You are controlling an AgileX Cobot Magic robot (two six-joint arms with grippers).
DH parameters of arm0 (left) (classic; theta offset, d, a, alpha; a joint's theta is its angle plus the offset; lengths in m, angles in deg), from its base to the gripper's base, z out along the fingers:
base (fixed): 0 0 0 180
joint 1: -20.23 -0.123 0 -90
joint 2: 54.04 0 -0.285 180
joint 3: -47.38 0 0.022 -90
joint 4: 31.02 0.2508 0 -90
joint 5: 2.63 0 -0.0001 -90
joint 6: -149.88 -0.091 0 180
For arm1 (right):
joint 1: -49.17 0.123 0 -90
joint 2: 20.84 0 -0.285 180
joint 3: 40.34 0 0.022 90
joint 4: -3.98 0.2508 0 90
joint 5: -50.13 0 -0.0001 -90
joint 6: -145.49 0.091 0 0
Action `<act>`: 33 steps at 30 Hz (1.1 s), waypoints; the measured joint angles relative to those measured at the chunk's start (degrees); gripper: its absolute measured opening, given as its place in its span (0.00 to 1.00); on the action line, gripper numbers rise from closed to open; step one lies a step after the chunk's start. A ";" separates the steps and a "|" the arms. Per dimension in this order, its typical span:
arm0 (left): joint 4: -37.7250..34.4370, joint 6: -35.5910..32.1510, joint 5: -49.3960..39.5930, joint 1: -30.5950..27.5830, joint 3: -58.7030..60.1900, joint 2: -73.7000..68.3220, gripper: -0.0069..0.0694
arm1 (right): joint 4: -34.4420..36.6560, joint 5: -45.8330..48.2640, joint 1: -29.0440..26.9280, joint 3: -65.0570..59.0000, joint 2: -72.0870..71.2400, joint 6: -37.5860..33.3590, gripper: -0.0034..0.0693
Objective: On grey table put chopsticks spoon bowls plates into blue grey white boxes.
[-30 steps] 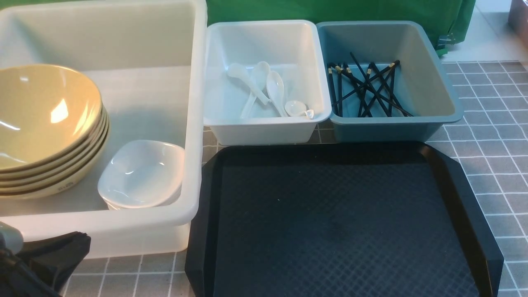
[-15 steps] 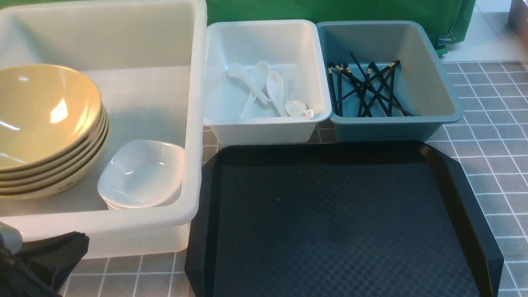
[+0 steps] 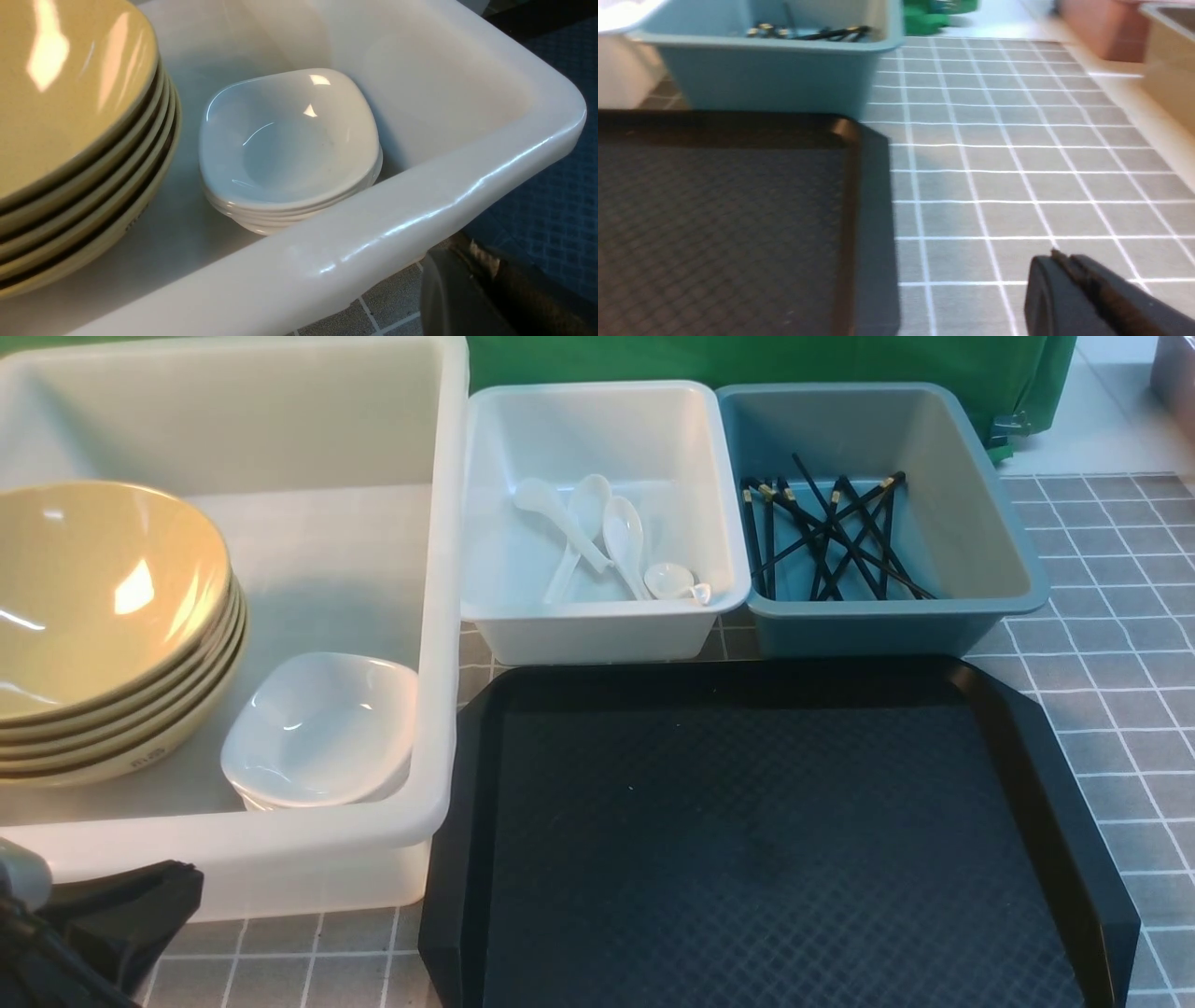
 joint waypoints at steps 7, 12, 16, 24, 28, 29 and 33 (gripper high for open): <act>0.00 0.00 0.00 0.00 0.00 0.00 0.08 | 0.00 0.00 -1.36 0.00 0.00 0.04 0.13; 0.00 -0.16 0.00 0.00 0.00 0.00 0.08 | 0.00 0.00 -1.36 0.00 0.00 0.04 0.13; 0.00 -0.24 0.00 0.00 0.00 0.00 0.08 | 0.00 0.00 -1.36 0.00 0.00 0.04 0.13; 0.00 -0.12 2.68 -0.34 4.07 2.91 0.08 | 0.00 0.00 -1.36 0.00 0.00 0.16 0.15; 3.46 1.04 2.44 -5.19 8.90 11.42 0.08 | 0.00 0.00 -1.36 0.00 0.00 0.16 0.15; 3.68 1.88 2.70 -6.86 9.70 13.59 0.08 | 0.00 0.00 -1.36 0.00 0.00 0.16 0.15; 4.13 8.16 5.37 -13.22 14.93 22.25 0.08 | 0.00 0.00 -1.36 0.00 0.00 0.16 0.16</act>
